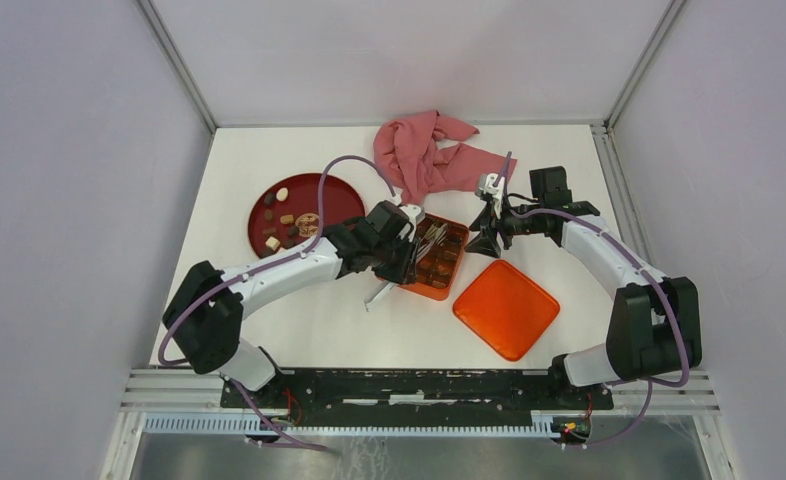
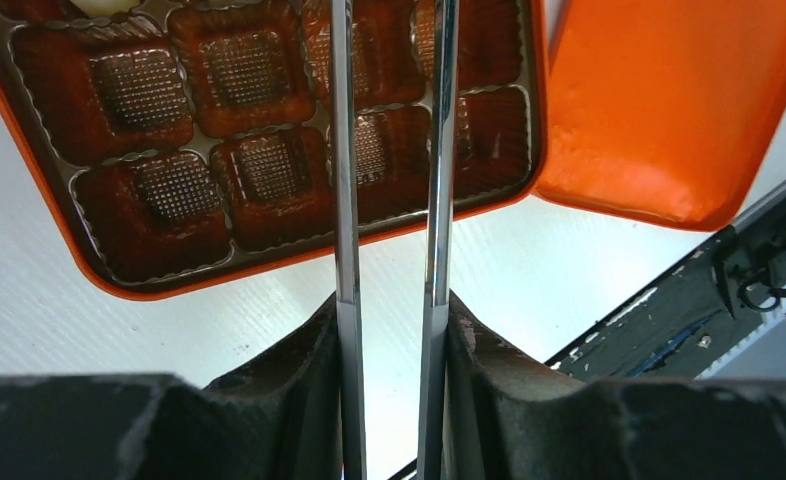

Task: Pack the chocolate
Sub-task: Place the fake chocolate in the packing box.

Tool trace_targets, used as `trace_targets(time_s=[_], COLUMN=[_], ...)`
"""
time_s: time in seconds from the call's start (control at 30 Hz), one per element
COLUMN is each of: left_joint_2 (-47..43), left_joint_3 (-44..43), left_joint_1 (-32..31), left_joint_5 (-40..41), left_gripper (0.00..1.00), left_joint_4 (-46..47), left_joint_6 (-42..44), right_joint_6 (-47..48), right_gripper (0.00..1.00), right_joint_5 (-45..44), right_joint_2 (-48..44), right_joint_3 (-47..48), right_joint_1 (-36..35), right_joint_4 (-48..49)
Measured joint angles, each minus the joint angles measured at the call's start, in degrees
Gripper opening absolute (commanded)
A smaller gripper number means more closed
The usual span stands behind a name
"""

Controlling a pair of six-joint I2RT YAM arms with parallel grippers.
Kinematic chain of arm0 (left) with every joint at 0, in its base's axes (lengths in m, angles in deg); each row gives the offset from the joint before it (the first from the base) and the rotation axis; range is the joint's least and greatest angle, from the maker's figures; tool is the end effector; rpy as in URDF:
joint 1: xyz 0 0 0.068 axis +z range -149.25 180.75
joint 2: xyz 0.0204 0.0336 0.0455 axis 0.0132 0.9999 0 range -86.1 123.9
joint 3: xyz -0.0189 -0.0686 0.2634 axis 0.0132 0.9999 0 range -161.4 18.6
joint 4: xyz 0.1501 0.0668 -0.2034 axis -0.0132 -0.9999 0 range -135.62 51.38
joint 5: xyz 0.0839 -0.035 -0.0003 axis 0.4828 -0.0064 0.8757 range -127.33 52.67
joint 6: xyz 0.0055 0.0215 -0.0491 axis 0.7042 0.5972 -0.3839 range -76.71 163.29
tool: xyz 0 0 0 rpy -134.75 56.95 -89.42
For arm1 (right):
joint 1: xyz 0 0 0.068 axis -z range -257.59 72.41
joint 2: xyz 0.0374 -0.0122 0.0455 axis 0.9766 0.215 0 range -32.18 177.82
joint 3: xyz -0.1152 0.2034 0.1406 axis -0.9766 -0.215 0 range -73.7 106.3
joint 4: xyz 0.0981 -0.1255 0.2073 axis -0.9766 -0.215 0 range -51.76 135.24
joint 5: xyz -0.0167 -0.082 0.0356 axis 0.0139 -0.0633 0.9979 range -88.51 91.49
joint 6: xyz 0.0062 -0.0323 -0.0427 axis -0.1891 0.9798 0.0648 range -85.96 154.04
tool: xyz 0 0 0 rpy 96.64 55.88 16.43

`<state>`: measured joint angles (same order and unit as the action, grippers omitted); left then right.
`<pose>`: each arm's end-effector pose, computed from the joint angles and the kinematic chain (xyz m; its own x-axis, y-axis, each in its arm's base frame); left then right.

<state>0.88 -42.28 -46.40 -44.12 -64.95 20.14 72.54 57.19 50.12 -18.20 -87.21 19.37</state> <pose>0.2138 -0.2369 0.2366 -0.8010 0.2896 -0.5239 0.5026 0.8008 -0.3258 0.2784 0.0771 0.2434 -0.2473 -0.3978 -0.8835 -0.9483 0.2865 0.1365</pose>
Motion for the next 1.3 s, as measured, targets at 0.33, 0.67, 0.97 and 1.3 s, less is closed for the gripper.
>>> trace_targets(time_s=[0.33, 0.67, 0.97, 1.3], left_joint_2=[1.57, 2.67, 3.50, 3.39], left_joint_3=[-1.11, -1.46, -2.93, -3.78], left_joint_1=[-0.28, -1.51, -1.99, -2.12], left_joint_5=[3.67, 3.72, 5.03, 5.42], left_gripper=[0.10, 0.37, 0.48, 0.38], left_joint_4=[-3.17, -4.81, -6.05, -6.58], left_joint_6=[0.02, 0.02, 0.04, 0.04], right_joint_6=[0.37, 0.39, 0.39, 0.39], right_gripper=[0.62, 0.62, 0.62, 0.62], right_joint_5=[0.00, 0.00, 0.00, 0.00], right_joint_2=[0.00, 0.00, 0.00, 0.00], right_joint_3=[0.00, 0.00, 0.02, 0.11], right_joint_1=[0.00, 0.00, 0.00, 0.00], right_joint_4=[-0.02, -0.15, -0.20, -0.37])
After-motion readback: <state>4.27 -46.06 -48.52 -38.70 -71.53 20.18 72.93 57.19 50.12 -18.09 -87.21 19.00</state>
